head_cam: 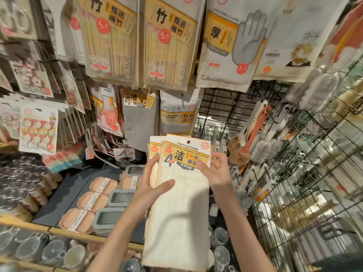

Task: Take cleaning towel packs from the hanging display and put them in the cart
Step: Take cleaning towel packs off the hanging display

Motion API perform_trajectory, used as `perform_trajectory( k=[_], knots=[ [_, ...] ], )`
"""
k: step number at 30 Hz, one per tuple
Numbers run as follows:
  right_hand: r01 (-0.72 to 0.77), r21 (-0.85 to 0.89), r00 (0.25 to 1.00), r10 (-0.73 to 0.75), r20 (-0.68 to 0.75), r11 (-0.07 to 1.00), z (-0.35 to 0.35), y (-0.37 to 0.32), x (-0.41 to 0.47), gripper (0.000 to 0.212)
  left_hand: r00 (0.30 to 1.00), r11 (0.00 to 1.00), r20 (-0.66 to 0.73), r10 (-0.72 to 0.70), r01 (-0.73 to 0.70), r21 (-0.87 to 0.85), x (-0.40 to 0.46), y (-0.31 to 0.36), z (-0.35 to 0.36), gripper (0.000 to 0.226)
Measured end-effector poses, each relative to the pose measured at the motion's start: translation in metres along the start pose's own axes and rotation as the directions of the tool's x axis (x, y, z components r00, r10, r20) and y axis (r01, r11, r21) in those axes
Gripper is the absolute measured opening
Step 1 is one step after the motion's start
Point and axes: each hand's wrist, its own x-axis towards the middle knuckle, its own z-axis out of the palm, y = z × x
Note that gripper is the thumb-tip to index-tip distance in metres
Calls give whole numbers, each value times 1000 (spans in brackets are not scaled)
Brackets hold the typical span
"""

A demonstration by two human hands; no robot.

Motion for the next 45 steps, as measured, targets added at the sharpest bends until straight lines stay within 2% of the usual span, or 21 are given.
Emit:
perform_trajectory(
  k=[4,8,13,15,18,19,22,27,37,45],
  knots=[
    [33,-82,999,-33,5,996,-1,6,7,42,1000,1000,-10,-15,15,6,8,-11,-1,69],
    [24,-158,996,-10,93,987,-6,10,11,57,998,1000,-62,-16,17,13,11,-14,4,64],
    [-6,-202,999,12,29,979,-18,21,19,73,995,999,-98,17,-12,53,15,-17,10,62],
    [-36,-203,999,39,7,978,-24,25,21,71,993,998,-114,21,-15,59,16,-19,10,59],
    [-30,-288,1000,28,-10,957,-39,33,24,45,991,993,-133,20,-4,116,16,-27,2,62],
    [-50,-297,999,41,-36,954,-46,40,25,45,990,991,-142,13,6,131,16,-28,-1,63],
    [-188,-217,976,158,-152,958,-60,61,23,66,981,985,-194,19,16,173,13,-32,-8,64],
    [-270,-234,954,226,-199,934,-68,90,31,68,977,939,-198,85,-11,345,13,-34,-18,64],
    [-298,-340,951,249,-181,892,-64,101,71,72,961,907,-256,104,15,422,9,-35,-35,63],
    [-282,-349,955,226,-193,894,-57,109,81,70,940,924,-325,103,30,382,4,-34,-37,66]
  ],
)
